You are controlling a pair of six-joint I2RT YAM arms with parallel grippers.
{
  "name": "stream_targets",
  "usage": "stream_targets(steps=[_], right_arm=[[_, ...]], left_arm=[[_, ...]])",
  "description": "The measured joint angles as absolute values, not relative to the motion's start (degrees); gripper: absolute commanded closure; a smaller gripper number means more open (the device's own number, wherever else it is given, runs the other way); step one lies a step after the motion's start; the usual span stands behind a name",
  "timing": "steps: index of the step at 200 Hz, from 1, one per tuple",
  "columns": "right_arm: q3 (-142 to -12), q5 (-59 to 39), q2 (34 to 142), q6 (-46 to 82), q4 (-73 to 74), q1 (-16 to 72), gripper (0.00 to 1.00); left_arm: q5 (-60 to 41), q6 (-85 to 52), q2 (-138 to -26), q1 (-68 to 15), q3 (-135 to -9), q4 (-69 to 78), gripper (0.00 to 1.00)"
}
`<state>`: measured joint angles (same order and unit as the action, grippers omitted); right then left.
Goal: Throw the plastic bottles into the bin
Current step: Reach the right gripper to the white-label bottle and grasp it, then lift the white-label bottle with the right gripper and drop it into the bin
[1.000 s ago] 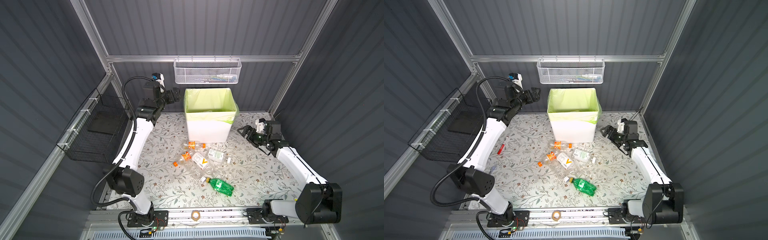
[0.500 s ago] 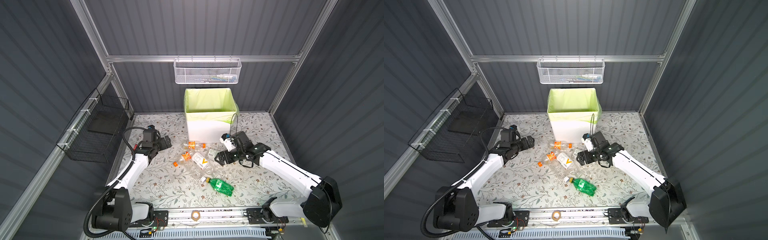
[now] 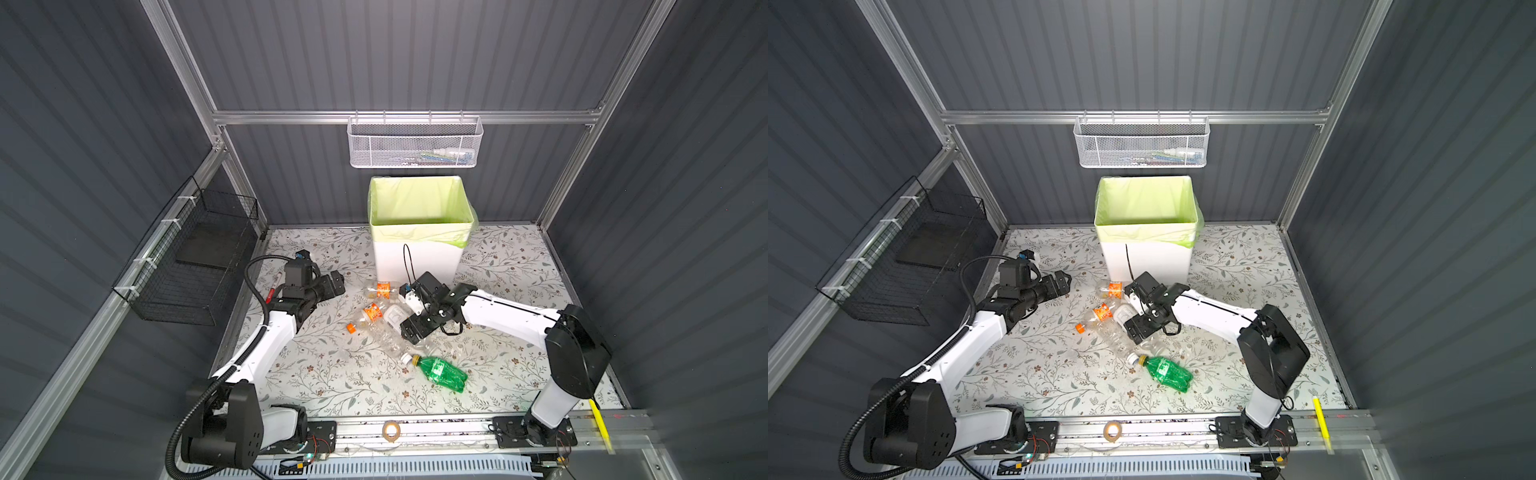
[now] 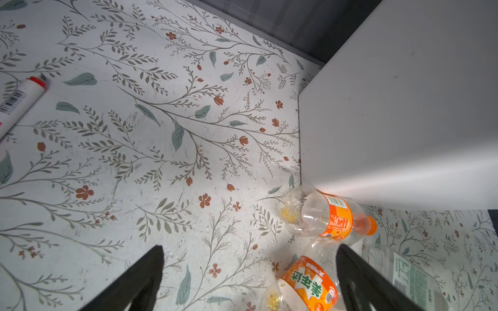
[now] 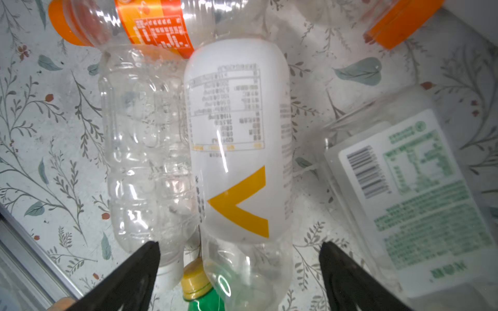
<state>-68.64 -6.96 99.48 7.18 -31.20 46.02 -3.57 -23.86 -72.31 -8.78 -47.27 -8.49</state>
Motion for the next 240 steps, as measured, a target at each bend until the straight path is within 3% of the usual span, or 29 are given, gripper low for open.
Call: stream_targets(steps=[60,125,199,240], right_arm=[[-69.8,-3.8,106.1,6.0,-28.6,46.9,0.09],[-68.5,-2.0,105.7,6.5,-26.2,47.4,0.36],[-60.6,1.6,83.3,13.3,-30.5,45.2,0.40],[-45.6,1.4,66.6,22.7,-33.3,31.8,0.38]], left_arm=[[-4.6,-25.4,-71.7,-8.6,-46.0,-7.2,0.01],[-5.2,-26.2,-71.8,-8.6,-46.0,-6.4,0.01],[-8.1,-27.3,-72.8,-8.6,-44.5,-7.8,0.05],[-8.3,-27.7,-70.2,-8.6,-41.3,-11.3,0.05]])
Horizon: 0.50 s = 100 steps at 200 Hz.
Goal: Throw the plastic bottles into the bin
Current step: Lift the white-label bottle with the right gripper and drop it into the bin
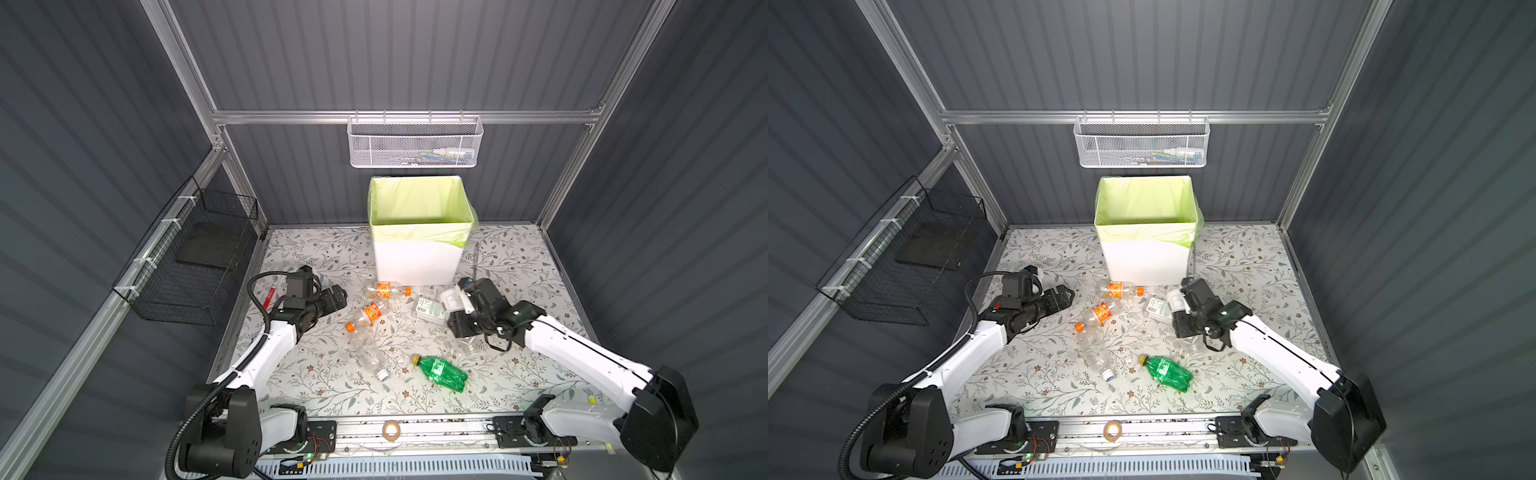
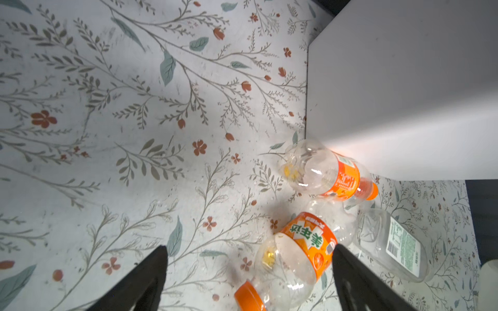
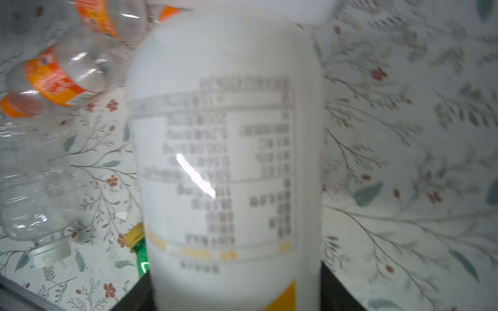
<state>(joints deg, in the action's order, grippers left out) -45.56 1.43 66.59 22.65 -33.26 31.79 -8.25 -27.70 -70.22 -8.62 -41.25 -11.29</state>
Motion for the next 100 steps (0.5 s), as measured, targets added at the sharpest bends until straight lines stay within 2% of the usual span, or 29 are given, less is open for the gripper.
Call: stream_targets(steps=[25,43,58,76,83,93,100], right_arm=[[-37.7,0.1,58.9,26.7,-36.3,26.7,0.39],[-37.6,0.0,56.7,27.0,-39.2,25.8,0.39],[-42.7,0.4,57.5,25.9,-42.7,25.6,0.39],[-58.1,1.3,61.3,22.7,-46.0,25.6,0.38],[-66.9,1.5,63.8,21.5,-46.0,25.6,0.30],[-79.0,1.7,67.5,20.3,-44.4,25.5,0.05],[-87.6,1.8,70.3,19.2,-42.4,25.5,0.01]], left_arm=[[-8.7,-28.1,-70.2,-8.6,-41.2,-11.3,0.06],[-9.1,-28.7,-70.2,-8.6,-41.2,-11.1,0.07],[-9.5,-29.3,-70.2,-8.6,-41.2,-10.7,0.09],[-10.2,-29.5,-70.0,-8.6,-41.2,-10.4,0.09],[-10.4,-29.4,-69.7,-8.6,-41.1,-10.5,0.08],[-10.3,-29.4,-68.8,-8.6,-41.0,-10.8,0.07],[-10.3,-29.4,-67.8,-8.6,-40.9,-11.1,0.06]])
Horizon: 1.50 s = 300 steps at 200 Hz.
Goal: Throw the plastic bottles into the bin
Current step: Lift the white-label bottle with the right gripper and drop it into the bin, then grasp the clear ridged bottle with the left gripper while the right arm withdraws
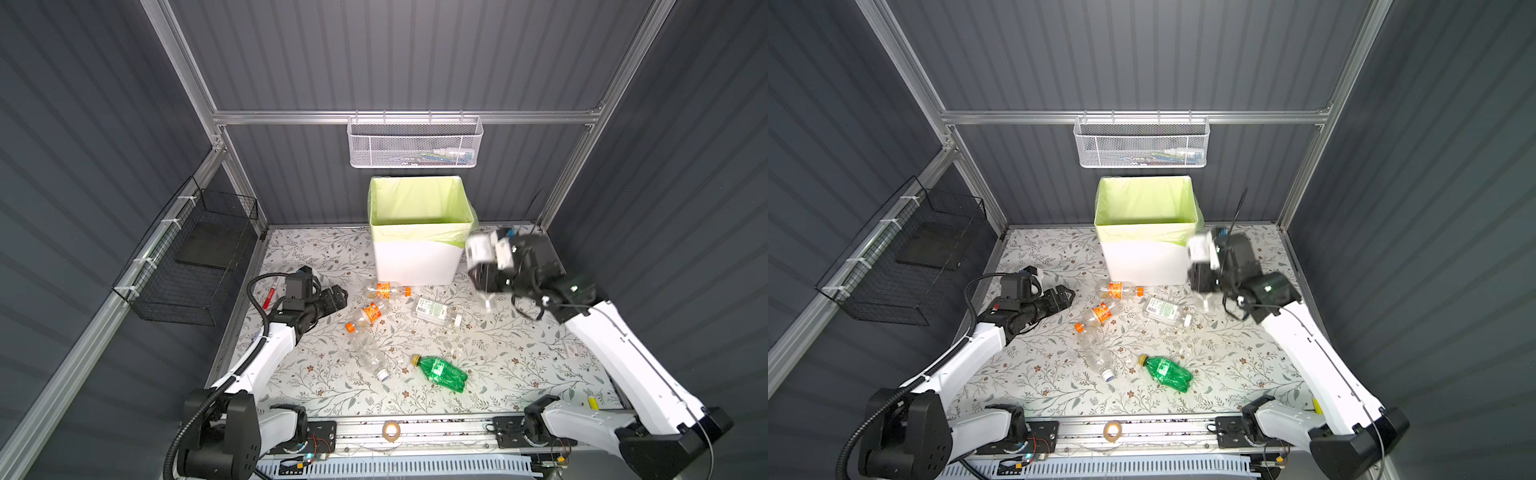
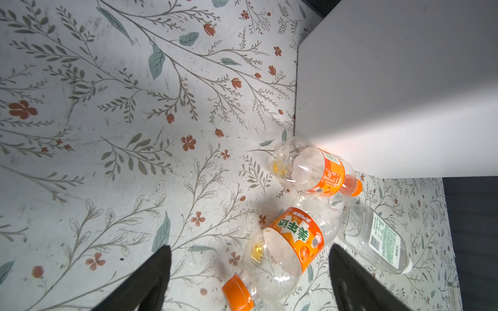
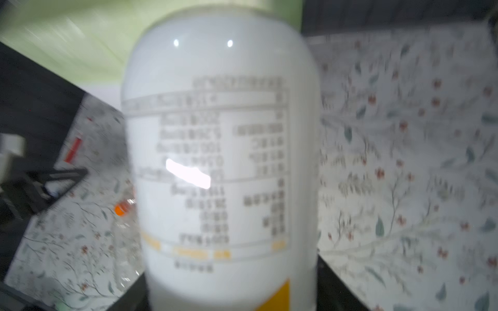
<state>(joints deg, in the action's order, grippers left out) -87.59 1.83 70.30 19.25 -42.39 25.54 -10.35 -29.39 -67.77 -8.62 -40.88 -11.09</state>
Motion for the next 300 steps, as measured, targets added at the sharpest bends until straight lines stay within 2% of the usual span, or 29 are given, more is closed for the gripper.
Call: stream_targets(steps=[19,52,82,120,157,180,217,266,300], right_arm=[[-102.8,2.0,74.5,18.2,-36.1,25.5,0.01],[-105.0,-1.4,74.9,21.1,-33.6,18.9,0.01],[-91.9,-7.1,75.3,25.6,-31.1,11.2,0.01],[-77.1,-9.0,73.0,27.9,-31.8,10.5,0.01],[-71.1,-7.9,67.1,27.5,-30.8,10.2,0.01],[-66.3,-7.1,66.1,27.1,-30.0,9.9,0.01],[-58.6,-7.0,66.1,27.0,-29.5,9.3,0.02],[-54.8,-7.1,65.4,27.5,-27.5,7.9,0.03],[-53.6,-7.4,65.0,28.1,-25.7,6.9,0.04]], left_arm=[[-10.3,-29.4,-64.0,-8.6,-40.6,-12.6,0.03],[-9.9,-29.8,-54.7,-8.6,-37.2,-15.1,0.00],[-10.7,-32.3,-50.2,-9.1,-33.1,-18.6,0.01],[-10.4,-34.9,-48.5,-13.3,-33.3,-23.1,0.01],[-6.6,-41.0,-50.3,-24.0,-34.9,-25.3,0.03],[-4.0,-46.7,-51.0,-27.9,-34.0,-25.9,0.05],[-3.6,-52.9,-56.8,-29.7,-31.8,-24.3,0.07],[-5.0,-56.8,-64.7,-32.0,-31.7,-19.4,0.06],[-6.3,-57.7,-69.1,-32.3,-31.7,-16.6,0.16]])
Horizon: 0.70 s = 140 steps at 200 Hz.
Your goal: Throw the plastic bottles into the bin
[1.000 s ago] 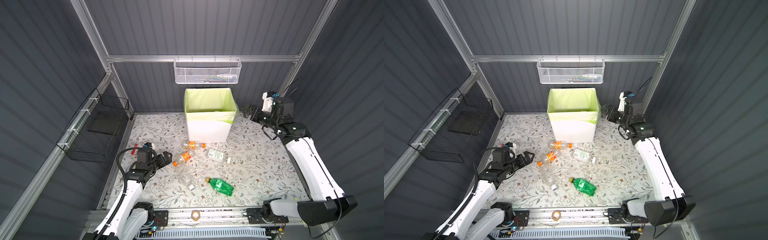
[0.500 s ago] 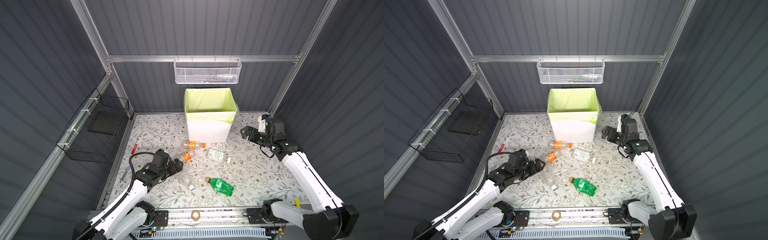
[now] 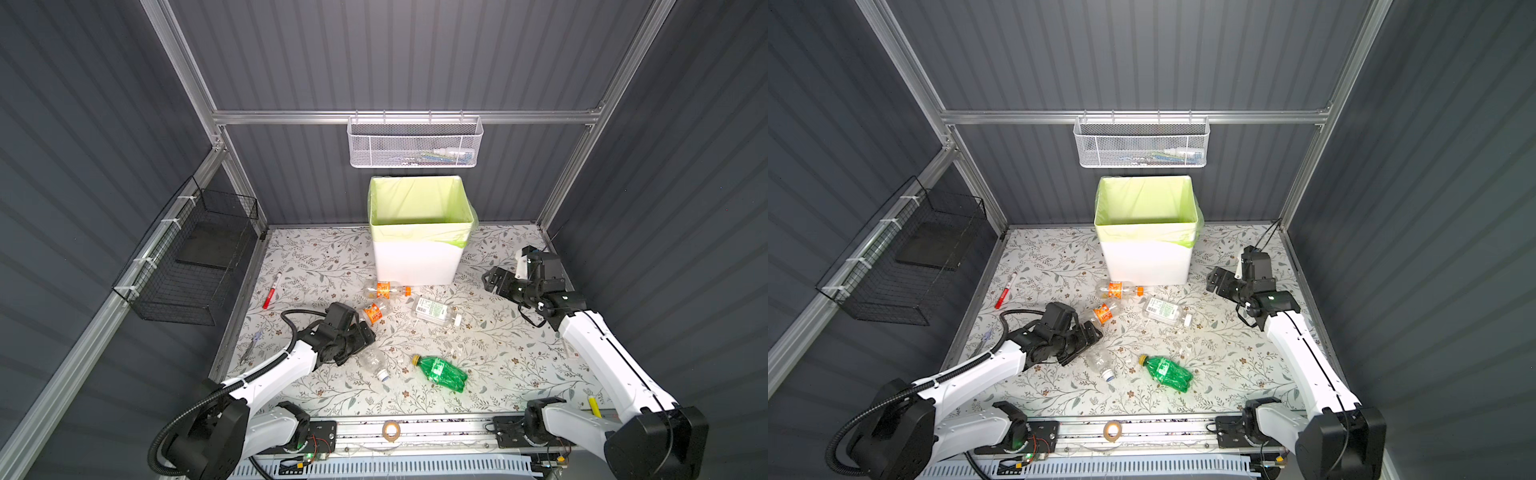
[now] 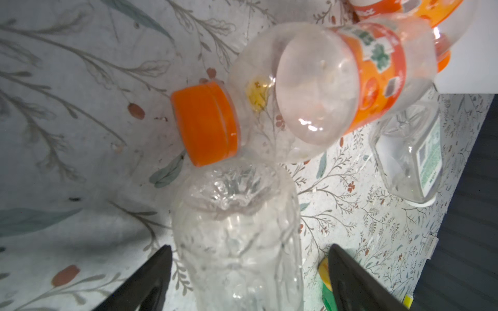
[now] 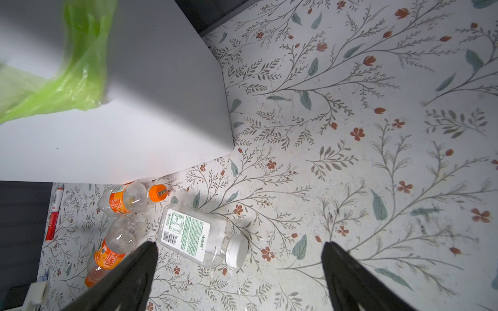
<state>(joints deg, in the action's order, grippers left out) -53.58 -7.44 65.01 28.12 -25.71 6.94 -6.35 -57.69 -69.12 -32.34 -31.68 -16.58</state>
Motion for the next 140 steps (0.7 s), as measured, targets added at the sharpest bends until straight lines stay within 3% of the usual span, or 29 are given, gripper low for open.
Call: stream_targets(steps=[94,140], right_arm=[[-52.8,-9.8,66.1,28.3,-23.4,4.9,0.06],[-52.4,-10.6,66.5,28.5,-23.2,4.9,0.06]], left_arm=[[-6.7,-58.8,-70.8,-33.3,-30.5,-13.6,0.48],[-6.5,-56.4,-69.7,-33.3,-32.9,-17.7,0.50]])
